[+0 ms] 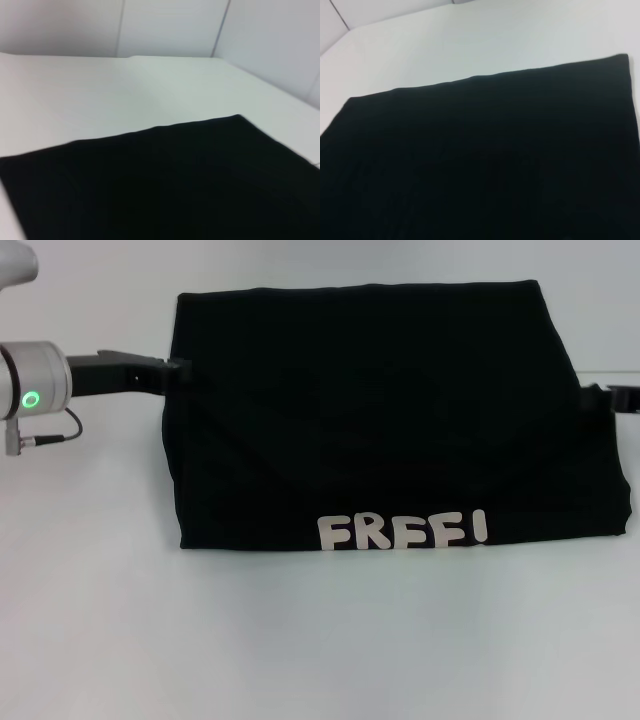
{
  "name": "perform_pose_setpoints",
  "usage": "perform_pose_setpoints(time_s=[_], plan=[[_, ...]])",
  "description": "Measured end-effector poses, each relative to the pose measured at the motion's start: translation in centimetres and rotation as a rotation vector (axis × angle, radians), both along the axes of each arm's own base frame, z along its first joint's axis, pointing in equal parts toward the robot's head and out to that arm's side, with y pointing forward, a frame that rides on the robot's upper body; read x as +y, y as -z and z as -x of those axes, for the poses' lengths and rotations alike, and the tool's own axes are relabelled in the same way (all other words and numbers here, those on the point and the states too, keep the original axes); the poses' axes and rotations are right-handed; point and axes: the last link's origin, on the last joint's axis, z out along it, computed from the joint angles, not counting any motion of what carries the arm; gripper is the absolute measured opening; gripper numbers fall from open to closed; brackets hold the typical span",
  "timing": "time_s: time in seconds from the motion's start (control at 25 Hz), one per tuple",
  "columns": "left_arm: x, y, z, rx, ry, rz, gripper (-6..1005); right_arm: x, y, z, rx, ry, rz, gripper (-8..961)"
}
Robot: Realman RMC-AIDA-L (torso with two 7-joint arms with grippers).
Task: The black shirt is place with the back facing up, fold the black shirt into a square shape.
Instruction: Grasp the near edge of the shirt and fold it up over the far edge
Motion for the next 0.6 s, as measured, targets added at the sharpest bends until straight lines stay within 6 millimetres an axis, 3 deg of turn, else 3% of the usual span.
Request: perform_pose_setpoints(time_s=[0.24,0.6], plan=[[1.4,0.1,-0.5,0.083,0.000,-0.053,18,2.0,-0.1,2.0,-0.024,-0.021,-0.048,56],[3.4,-0.9,-2.3,0.120,0.027,-0.113,18,3.3,-2.8,3.0,-0.025,-0.022,-0.107,56]])
